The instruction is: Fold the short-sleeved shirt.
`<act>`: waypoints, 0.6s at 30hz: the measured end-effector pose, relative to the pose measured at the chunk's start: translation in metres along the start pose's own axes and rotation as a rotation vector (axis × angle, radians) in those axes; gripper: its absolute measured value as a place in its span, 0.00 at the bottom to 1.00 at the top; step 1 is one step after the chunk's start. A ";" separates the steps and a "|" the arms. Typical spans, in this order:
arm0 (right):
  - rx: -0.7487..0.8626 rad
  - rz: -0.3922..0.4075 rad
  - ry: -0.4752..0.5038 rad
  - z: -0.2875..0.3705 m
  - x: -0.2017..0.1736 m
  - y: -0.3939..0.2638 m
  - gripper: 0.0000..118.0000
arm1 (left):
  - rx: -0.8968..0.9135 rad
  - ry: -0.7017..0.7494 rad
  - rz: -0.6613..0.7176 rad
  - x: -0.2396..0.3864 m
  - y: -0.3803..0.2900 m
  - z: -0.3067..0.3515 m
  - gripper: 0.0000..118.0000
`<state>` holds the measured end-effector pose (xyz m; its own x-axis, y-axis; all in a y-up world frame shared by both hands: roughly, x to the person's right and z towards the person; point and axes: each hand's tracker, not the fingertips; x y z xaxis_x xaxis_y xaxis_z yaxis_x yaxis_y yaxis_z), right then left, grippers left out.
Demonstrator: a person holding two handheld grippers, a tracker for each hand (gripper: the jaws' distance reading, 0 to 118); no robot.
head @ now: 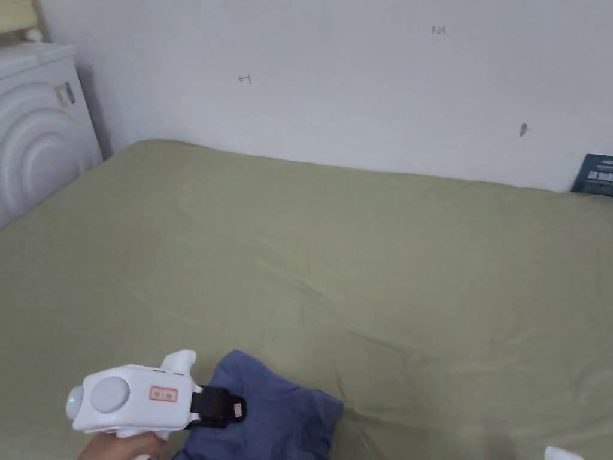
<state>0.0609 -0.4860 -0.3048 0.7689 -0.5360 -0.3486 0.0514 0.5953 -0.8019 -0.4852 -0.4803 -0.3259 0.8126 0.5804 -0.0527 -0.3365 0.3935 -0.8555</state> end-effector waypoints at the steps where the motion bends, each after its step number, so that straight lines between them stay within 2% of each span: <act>1: -0.001 -0.002 0.003 -0.005 -0.005 -0.001 0.03 | 0.000 0.024 0.014 -0.020 0.010 0.014 0.17; 4: -0.014 0.001 0.008 -0.020 -0.019 -0.004 0.03 | 0.030 0.099 -0.029 -0.065 0.032 0.046 0.17; 11: -0.033 0.025 0.014 -0.032 -0.044 -0.005 0.03 | 0.088 0.158 0.127 -0.152 0.048 0.090 0.17; 13: -0.039 0.034 0.008 -0.034 -0.047 -0.003 0.03 | 0.097 0.126 0.127 -0.158 0.046 0.087 0.17; 15: -0.043 0.036 0.007 -0.034 -0.047 -0.001 0.03 | 0.115 0.131 0.123 -0.138 0.034 0.086 0.20; 16: -0.048 0.032 0.016 -0.034 -0.046 0.000 0.03 | 0.120 0.132 0.123 -0.138 0.033 0.087 0.34; 17: -0.043 0.025 0.026 -0.033 -0.046 -0.001 0.03 | 0.126 0.142 0.129 -0.137 0.032 0.090 0.67; 18: -0.037 0.022 0.029 -0.033 -0.047 -0.001 0.03 | 0.130 0.157 0.120 -0.137 0.029 0.097 0.88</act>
<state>0.0043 -0.4809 -0.3038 0.7505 -0.5408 -0.3798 0.0110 0.5848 -0.8111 -0.6523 -0.4793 -0.2939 0.8238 0.5143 -0.2385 -0.4854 0.4227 -0.7653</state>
